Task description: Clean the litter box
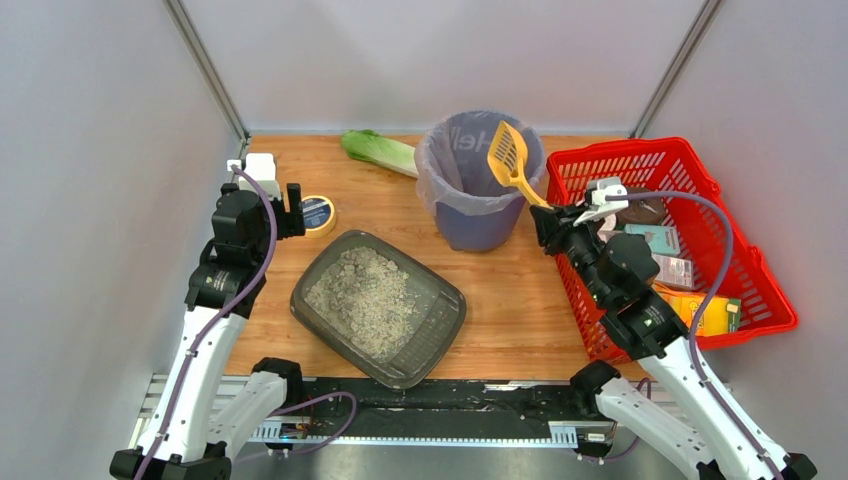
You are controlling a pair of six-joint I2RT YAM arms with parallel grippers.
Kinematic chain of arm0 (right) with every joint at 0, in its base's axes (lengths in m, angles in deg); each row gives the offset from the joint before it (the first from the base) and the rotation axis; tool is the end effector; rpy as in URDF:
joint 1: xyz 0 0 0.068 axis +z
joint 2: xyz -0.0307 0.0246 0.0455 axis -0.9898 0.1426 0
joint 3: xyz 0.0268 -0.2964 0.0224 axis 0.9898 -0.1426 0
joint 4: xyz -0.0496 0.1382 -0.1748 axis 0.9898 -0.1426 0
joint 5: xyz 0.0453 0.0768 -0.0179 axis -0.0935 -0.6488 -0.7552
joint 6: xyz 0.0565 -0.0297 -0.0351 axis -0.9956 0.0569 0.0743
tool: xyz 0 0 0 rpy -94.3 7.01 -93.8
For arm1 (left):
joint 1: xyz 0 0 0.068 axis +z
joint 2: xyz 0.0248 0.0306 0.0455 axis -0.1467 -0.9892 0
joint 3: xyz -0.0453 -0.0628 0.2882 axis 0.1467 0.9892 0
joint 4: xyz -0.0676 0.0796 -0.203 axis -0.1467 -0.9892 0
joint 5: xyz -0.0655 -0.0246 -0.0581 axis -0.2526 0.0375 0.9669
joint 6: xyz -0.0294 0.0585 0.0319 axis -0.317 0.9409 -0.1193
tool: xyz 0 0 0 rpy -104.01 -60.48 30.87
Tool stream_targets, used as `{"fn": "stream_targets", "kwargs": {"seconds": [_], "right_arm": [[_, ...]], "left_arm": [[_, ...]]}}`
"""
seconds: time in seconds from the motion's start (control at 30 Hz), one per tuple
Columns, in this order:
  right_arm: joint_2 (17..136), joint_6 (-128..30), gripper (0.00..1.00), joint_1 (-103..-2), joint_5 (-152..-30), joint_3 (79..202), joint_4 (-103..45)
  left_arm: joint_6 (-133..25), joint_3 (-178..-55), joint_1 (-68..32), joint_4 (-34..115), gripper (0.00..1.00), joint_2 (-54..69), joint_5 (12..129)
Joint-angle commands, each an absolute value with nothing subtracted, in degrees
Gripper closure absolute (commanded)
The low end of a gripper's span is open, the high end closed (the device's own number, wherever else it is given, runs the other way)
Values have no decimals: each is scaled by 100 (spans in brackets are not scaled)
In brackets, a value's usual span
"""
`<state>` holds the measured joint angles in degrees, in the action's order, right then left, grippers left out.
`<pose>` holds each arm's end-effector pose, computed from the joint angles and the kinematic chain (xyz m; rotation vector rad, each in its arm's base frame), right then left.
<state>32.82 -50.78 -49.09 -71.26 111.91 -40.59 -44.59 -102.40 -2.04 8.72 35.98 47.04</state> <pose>0.1062 0.0530 0.3779 -0.1758 1.6167 0.3844 0.1419 -0.0101 0.3843 -0.0520 1.8758 0.0912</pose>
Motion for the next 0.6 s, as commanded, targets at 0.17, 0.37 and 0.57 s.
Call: {"fn": "stream_targets", "kwargs": {"seconds": [0.17, 0.37, 0.57], "right_arm": [[3312, -5221, 100, -4893, -8075, 11623, -3154], [3013, -5791, 100, -4893, -8875, 11579, -2574], [3284, -6688, 100, -4893, -9595, 11825, -2817]], "left_arm": [[-4474, -10254, -211, 1047, 17, 3612, 4730], [-4474, -10254, -211, 1047, 17, 3585, 4756], [-4492, -10263, -211, 1038, 17, 3559, 4862]]}}
